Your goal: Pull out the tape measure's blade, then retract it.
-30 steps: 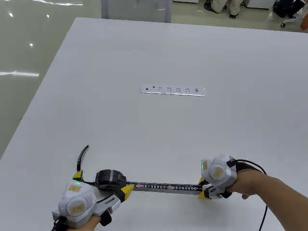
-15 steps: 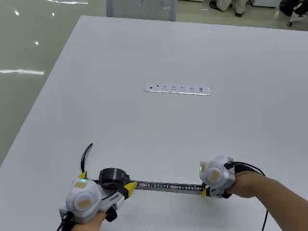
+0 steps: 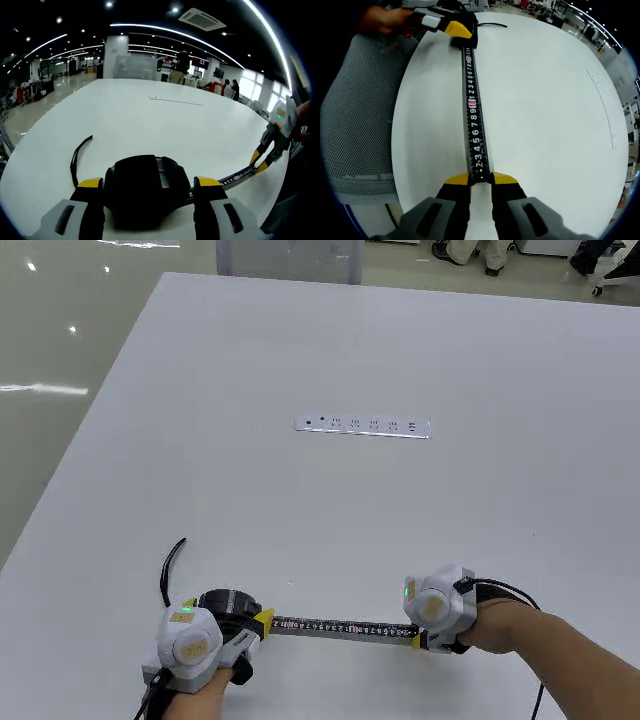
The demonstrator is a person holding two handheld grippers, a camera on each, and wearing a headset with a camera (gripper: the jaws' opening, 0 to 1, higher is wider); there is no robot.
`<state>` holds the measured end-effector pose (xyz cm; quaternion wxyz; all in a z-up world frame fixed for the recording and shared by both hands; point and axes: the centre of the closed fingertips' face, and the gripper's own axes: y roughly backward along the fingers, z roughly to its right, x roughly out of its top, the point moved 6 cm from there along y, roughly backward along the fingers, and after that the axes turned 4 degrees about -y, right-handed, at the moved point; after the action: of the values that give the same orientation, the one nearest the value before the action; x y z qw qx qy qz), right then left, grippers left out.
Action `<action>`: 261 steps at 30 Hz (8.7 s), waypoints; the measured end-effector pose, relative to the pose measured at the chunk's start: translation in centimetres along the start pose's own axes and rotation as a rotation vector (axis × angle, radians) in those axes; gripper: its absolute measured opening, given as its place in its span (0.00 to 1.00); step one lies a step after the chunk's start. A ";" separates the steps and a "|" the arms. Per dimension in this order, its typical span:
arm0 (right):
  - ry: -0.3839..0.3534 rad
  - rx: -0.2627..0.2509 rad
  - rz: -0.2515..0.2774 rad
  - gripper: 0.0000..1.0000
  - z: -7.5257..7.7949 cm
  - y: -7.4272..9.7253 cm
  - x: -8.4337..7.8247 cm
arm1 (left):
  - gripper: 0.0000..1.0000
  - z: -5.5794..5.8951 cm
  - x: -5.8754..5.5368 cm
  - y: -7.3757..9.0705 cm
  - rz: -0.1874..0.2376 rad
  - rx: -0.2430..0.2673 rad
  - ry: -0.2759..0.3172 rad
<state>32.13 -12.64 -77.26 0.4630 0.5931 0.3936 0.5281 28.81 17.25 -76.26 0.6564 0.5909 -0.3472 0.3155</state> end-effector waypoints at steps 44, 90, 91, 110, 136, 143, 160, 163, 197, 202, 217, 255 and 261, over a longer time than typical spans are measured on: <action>-0.041 0.024 0.065 0.14 -0.3 -0.1 0.7 | 0.62 -0.5 -0.1 0.2 -0.060 -0.049 -0.020; -0.020 0.031 0.114 0.14 -0.5 -1.1 4.1 | 0.63 -0.7 -0.1 0.3 -0.057 -0.067 -0.021; -0.018 0.031 0.114 0.14 -0.5 -1.1 4.2 | 0.63 -0.6 -0.1 0.3 -0.058 -0.068 -0.021; -0.023 0.023 0.133 0.14 -0.6 -1.4 4.8 | 0.63 -0.6 -0.1 0.3 -0.069 -0.066 -0.017; -0.021 0.023 0.162 0.14 -0.9 -1.8 6.4 | 0.63 -0.5 0.0 0.3 -0.080 -0.066 -0.005; -0.030 0.030 0.177 0.14 -1.2 -2.1 7.4 | 0.63 -0.6 0.0 0.4 -0.082 -0.070 -0.004; -0.019 0.033 0.184 0.14 -1.3 -2.5 8.3 | 0.63 -0.7 -0.1 0.3 -0.083 -0.069 0.002; -0.016 0.034 0.184 0.14 -1.3 -2.5 8.5 | 0.63 -0.7 -0.1 0.3 -0.084 -0.069 0.004; -0.003 0.043 0.198 0.14 -1.8 -3.0 10.4 | 0.63 -0.7 0.0 0.3 -0.085 -0.072 0.012; -0.004 0.042 0.198 0.14 -1.8 -3.2 10.7 | 0.63 -0.7 0.0 0.3 -0.087 -0.073 0.009; -0.046 0.048 0.224 0.14 -2.0 -3.4 11.4 | 0.63 -0.8 0.0 0.3 -0.089 -0.074 0.012; -0.059 0.061 0.282 0.14 -2.5 -4.1 13.8 | 0.62 -0.9 0.0 0.3 -0.097 -0.087 0.019; -0.067 0.065 0.297 0.14 -2.7 -4.4 14.5 | 0.62 -0.9 0.0 0.3 -0.096 -0.086 0.019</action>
<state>31.48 2.74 -77.68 0.3735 0.6766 0.3028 0.5577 28.62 18.19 -76.12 0.6988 0.5749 -0.3258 0.2739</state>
